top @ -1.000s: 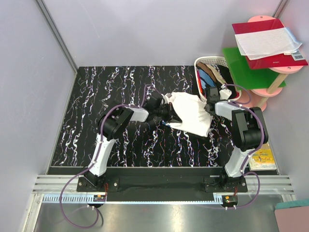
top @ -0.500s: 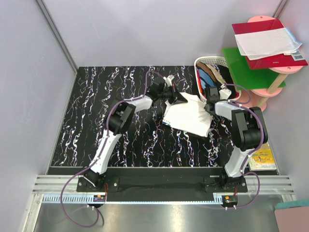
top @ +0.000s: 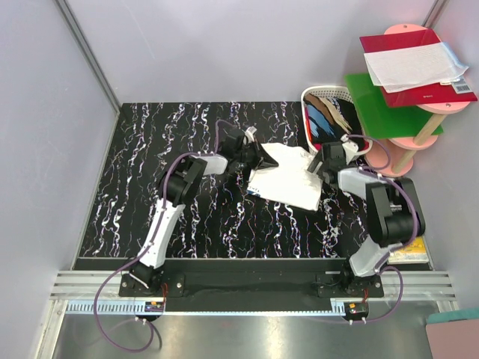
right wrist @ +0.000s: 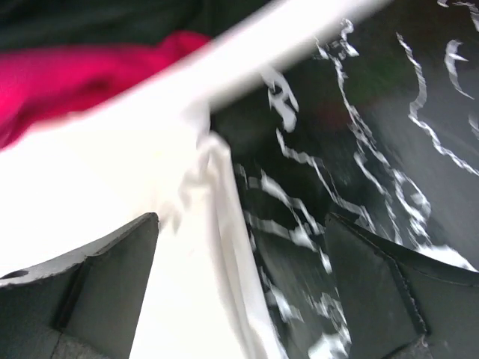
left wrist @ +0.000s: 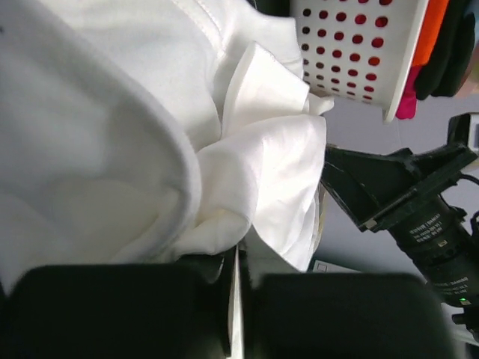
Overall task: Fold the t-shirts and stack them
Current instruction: Neatly place the folded tshirt to the corner
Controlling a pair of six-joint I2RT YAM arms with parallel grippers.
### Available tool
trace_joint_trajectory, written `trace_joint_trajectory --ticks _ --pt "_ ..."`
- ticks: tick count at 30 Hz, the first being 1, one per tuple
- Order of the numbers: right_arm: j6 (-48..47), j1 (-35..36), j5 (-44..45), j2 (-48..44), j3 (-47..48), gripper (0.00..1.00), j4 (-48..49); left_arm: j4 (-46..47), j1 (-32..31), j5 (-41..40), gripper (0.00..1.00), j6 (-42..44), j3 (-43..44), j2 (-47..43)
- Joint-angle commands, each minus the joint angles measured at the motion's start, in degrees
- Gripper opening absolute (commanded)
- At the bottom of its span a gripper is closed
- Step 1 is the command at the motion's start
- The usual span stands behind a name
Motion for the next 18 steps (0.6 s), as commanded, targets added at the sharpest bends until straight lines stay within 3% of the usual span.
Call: trace_joint_trajectory --ticks 1,2,3,4,8,11,12,13,14,15,16,17,18 --pt "-3.53 0.63 -3.60 -14.52 -5.34 1.00 7.74 5.82 -0.30 2.38 0.33 4.22 -3.75 -6.95" --pt "-4.14 0.72 -2.55 -16.48 -5.61 1.00 6.17 5.12 -0.39 2.73 0.59 5.64 -4.19 -8.02" --pt "-4.58 0.89 -2.54 -18.33 -6.39 1.00 5.89 4.24 -0.65 2.82 0.94 6.96 -4.89 -9.24" --pt "-4.93 0.98 -2.54 -21.74 -6.66 1.00 5.54 3.27 -0.91 2.65 0.99 9.93 -6.20 -11.87" --pt "-5.99 1.42 -1.93 -28.53 -8.24 1.00 2.82 3.17 -1.79 1.85 0.99 14.52 -11.04 -18.47" --pt "-6.52 1.60 -2.01 -31.87 -10.00 1.00 2.38 -5.14 -3.81 -3.92 0.97 23.38 -11.93 -23.57" --pt "-6.43 1.77 -2.19 -32.40 -10.61 1.00 2.12 -13.87 -4.68 -6.82 0.87 26.71 -11.41 -24.63" --pt "-6.69 1.86 -2.54 -33.28 -10.88 1.00 1.94 -18.66 -6.78 -15.72 0.01 33.27 -9.14 -25.94" --pt "-6.78 1.95 -2.89 -33.63 -11.23 0.99 1.94 -24.97 -8.19 -21.12 0.00 36.21 -7.29 -26.13" --pt "-6.87 2.04 -3.33 -33.90 -12.02 0.67 2.11 -34.26 -9.69 -26.31 0.00 39.11 -5.53 -25.96" --pt "-7.22 2.04 -3.85 -34.34 -12.37 0.28 2.37 -39.57 -13.10 -38.10 0.00 43.67 -0.47 -24.48" --pt "-6.79 2.12 -3.60 -34.60 -12.64 0.00 2.46 -46.33 -14.61 -41.18 0.00 45.28 1.76 -23.50" --pt "-6.78 2.21 -3.94 -34.87 -13.68 0.00 2.99 -48.48 -16.63 -44.26 0.00 46.95 5.00 -22.54"
